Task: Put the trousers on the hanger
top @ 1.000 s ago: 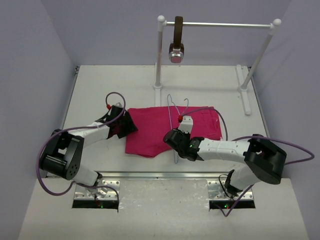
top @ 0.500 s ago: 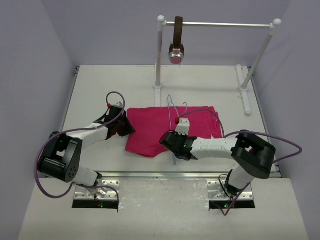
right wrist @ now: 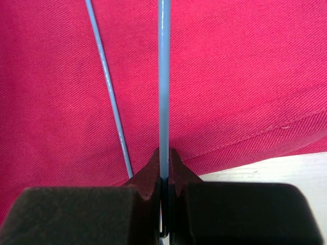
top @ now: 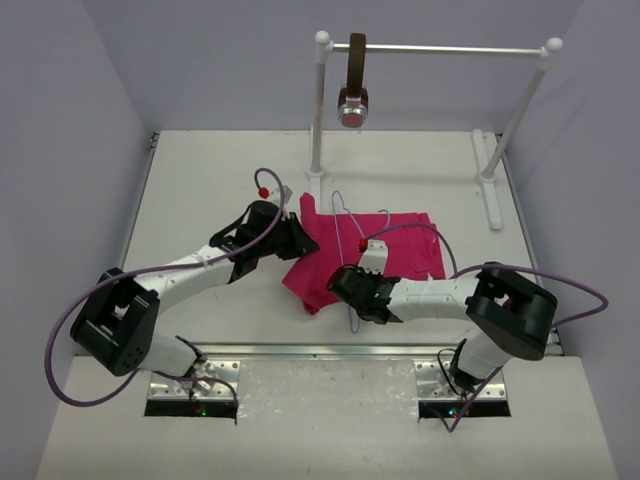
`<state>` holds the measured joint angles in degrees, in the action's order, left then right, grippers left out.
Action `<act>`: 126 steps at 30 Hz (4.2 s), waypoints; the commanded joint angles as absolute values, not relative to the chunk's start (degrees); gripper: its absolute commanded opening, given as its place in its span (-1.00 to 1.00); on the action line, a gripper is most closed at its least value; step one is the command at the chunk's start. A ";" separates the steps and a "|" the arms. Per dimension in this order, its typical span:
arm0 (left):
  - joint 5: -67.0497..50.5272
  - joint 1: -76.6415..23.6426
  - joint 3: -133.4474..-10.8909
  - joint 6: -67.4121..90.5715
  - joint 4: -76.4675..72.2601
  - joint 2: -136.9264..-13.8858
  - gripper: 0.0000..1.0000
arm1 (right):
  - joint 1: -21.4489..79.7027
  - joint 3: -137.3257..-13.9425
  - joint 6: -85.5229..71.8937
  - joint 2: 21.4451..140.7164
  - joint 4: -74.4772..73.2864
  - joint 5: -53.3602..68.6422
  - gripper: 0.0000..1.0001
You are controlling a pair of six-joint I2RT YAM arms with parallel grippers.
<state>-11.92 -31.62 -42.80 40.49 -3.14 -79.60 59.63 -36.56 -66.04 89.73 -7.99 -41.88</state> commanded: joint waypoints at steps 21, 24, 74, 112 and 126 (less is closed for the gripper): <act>-16.94 -42.04 -59.91 56.20 -14.83 -107.24 -1.00 | 56.77 -24.54 -68.61 78.15 -0.41 -43.03 -1.00; -17.56 -42.18 -61.38 56.68 -15.23 -108.86 -1.00 | 56.17 -22.72 -66.01 75.63 3.06 -41.54 -1.00; -18.28 -43.12 -60.91 53.26 -13.65 -106.14 0.30 | 55.84 -19.48 -53.29 62.11 -1.23 -36.86 -0.26; -10.46 -46.41 -61.69 55.26 -8.34 -105.05 0.21 | 40.43 -8.07 -39.29 49.19 19.50 -15.72 -1.00; -1.41 -47.07 -58.44 55.26 -0.45 -93.24 -0.32 | 40.48 -9.23 -37.81 42.47 12.42 -15.54 -1.00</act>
